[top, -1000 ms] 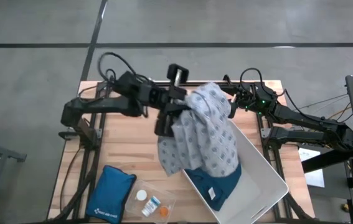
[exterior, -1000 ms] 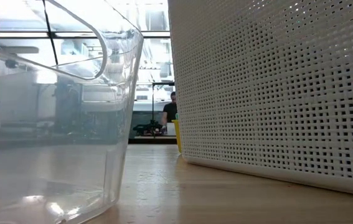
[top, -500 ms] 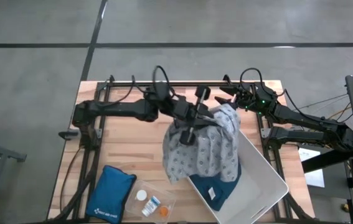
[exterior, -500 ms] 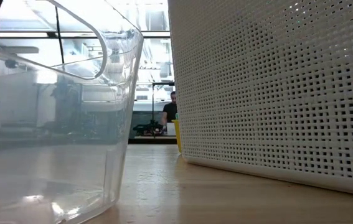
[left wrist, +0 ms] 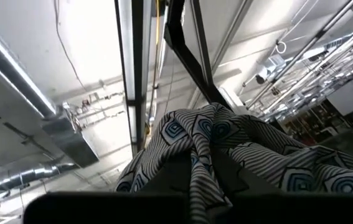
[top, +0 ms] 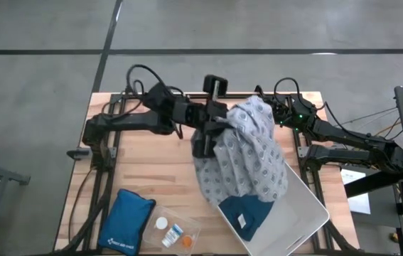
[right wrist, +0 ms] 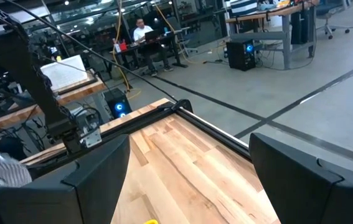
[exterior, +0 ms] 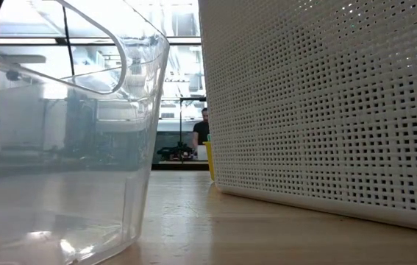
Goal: Pick & place medical supplies in basket/bin
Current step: Put the gray patient gown into the white bin
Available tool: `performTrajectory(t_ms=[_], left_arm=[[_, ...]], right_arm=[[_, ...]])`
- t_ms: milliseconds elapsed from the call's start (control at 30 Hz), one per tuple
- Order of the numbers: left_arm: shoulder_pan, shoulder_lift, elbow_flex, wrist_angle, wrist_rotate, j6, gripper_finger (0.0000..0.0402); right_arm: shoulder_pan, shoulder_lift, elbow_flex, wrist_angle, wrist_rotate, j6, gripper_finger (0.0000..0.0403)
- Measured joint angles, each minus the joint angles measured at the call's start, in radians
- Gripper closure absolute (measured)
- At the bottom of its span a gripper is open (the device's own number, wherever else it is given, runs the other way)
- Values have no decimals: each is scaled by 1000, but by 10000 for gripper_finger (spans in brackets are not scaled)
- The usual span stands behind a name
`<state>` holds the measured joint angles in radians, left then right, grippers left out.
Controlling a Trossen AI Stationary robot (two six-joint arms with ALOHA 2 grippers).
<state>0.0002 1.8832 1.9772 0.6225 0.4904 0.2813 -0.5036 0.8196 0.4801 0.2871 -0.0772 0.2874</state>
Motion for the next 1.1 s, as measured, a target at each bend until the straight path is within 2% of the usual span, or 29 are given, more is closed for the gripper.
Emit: performTrajectory(t_ms=[600,800,1100], left_arm=[[-73,2,14,39,1,35,376],[-97,-1,15,95,71,22,376],[-137,-2,14,86,79,-12,376]], right_arm=[[0,0,0,0,0,0,78],[0,0,0,0,0,0,78],[0,0,0,0,0,0,78]])
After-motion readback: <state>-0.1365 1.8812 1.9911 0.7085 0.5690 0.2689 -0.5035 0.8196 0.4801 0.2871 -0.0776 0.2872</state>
